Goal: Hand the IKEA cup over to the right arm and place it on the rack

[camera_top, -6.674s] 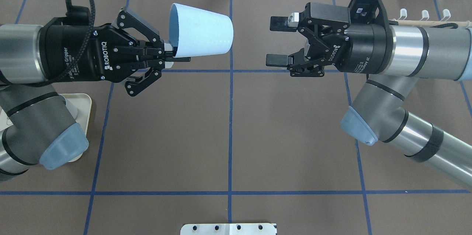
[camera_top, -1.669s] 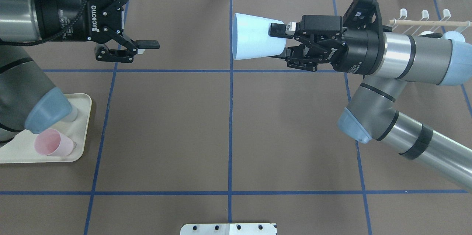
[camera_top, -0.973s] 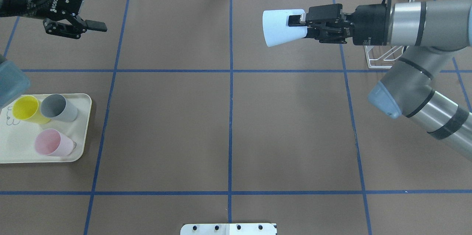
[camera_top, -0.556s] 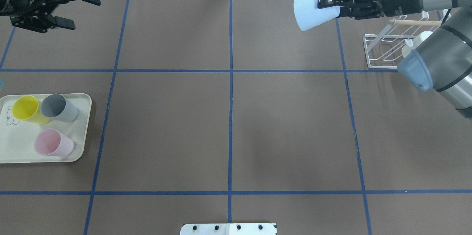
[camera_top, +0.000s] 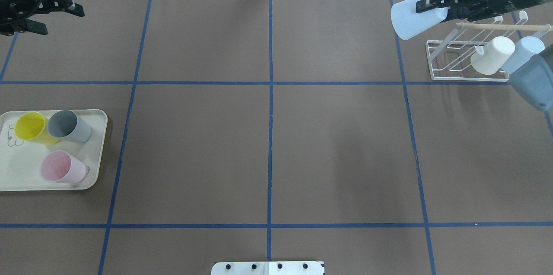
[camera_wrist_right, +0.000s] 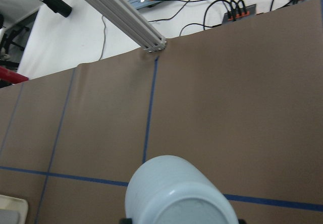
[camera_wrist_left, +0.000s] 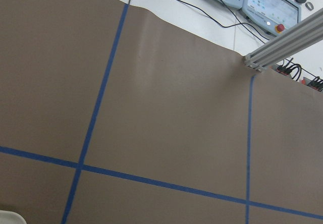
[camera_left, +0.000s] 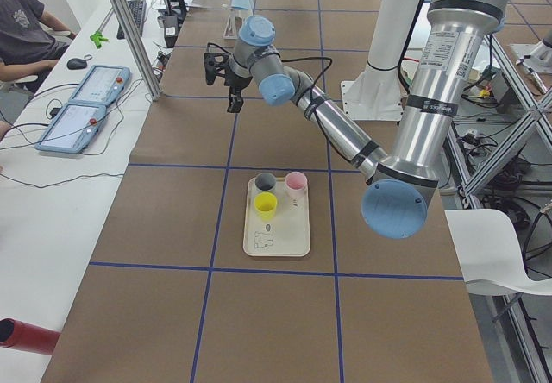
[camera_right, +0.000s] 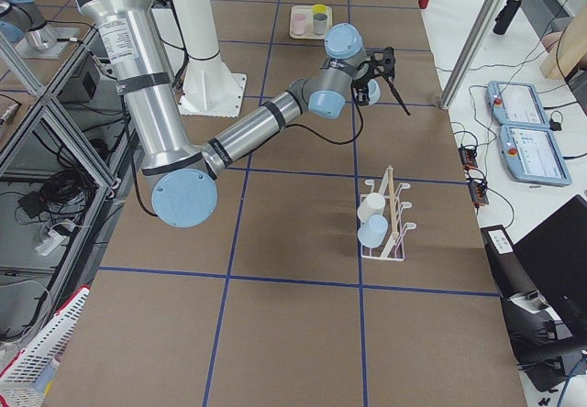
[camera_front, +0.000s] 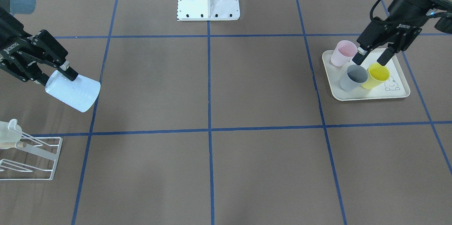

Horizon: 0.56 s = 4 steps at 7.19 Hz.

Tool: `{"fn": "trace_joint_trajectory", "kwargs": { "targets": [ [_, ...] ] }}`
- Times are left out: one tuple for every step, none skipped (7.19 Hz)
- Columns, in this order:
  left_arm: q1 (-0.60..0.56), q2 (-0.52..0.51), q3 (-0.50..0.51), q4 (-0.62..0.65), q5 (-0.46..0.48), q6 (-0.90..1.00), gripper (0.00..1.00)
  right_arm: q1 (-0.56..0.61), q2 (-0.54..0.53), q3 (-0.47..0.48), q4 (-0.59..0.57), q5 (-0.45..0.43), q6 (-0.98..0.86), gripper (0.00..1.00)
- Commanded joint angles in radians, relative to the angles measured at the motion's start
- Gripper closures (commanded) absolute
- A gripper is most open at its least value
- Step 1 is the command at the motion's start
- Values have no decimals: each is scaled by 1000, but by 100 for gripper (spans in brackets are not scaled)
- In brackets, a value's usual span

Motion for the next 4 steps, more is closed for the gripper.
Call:
{"fn": "trace_joint_trajectory", "kwargs": {
  "targets": [
    [-16, 67, -5, 14, 25, 98, 0, 21, -14, 97, -349, -24, -230, 60],
    [-26, 86, -7, 16, 25, 125, 0, 51, -70, 110, -391, -10, -295, 60],
    [-26, 97, -7, 16, 24, 126, 0, 75, -118, 107, -420, 2, -361, 60],
    [-26, 109, -7, 16, 24, 126, 0, 96, -152, 96, -451, 10, -443, 61]
  ]
}}
